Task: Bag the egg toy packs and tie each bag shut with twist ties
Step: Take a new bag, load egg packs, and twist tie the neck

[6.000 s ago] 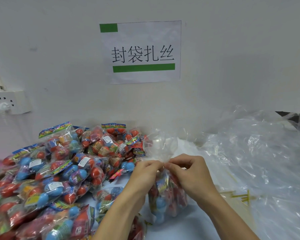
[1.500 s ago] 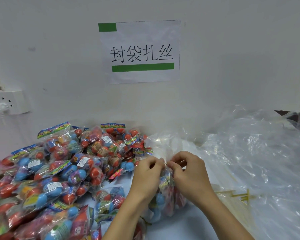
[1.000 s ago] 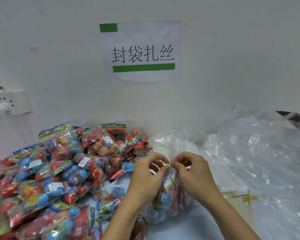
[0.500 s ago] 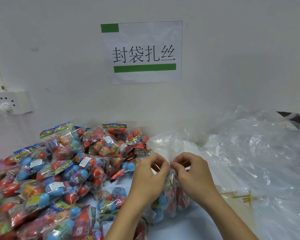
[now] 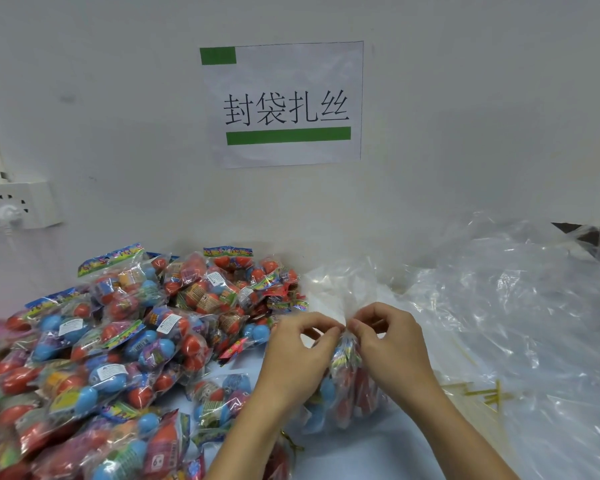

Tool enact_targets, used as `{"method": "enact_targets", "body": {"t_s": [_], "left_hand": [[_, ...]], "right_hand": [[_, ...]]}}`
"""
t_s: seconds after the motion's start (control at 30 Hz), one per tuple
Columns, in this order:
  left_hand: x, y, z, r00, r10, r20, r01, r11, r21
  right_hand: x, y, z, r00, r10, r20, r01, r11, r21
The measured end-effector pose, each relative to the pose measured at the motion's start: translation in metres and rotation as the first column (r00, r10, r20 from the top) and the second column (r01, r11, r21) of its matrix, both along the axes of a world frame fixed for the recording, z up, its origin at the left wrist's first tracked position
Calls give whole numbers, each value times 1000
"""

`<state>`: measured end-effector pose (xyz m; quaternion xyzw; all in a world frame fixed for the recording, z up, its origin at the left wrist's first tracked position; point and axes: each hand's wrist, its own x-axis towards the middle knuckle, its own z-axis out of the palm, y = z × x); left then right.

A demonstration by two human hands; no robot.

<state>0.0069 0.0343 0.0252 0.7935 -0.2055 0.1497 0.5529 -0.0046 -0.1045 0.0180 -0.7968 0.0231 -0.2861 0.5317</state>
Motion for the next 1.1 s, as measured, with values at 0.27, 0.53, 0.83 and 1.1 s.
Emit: {"method": "enact_targets", "body": {"t_s": [0.27,0.53,0.83,1.1], "left_hand": [[-2,-1,-5,991,-132,6,126,957,261],[0,0,3,954,-90,-286,36,982,-188],[-5,3,9,518,-602,-608,39,727,-686],[1,-1,7,887,-328,-325,-7,694,-720]], "right_hand": [[3,-7,-2,991,-33,-132,55,984,168],[8,-16,-1,990,-70,-119,103,950,294],[-4,-2,17,921,295,255,-381,534,755],[2,-6,6,961,204,-185,-35,757,652]]}}
